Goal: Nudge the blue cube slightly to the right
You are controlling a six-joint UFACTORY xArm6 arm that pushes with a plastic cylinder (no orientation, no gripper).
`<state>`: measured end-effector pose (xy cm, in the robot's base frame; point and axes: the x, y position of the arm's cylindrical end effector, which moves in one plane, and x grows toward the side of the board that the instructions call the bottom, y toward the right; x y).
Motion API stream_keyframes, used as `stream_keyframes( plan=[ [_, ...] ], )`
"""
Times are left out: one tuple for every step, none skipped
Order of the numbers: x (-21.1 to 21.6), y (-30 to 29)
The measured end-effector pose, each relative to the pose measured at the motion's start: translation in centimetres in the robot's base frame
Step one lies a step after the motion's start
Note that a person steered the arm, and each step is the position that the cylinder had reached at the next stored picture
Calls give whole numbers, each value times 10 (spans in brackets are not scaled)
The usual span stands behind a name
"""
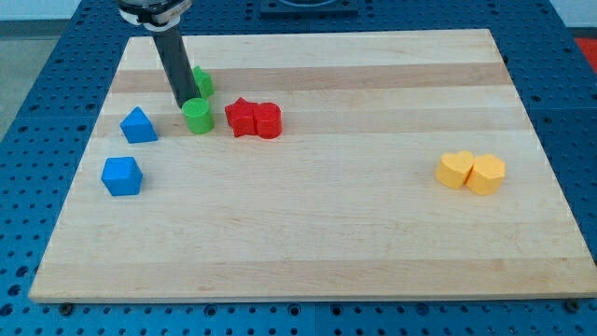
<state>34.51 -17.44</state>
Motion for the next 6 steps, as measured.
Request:
stream_keyframes(
  plan=[
    [-3, -41],
    [-8, -101],
    [-6, -130],
    [9, -130],
    [71, -130],
    [116, -124]
  ],
)
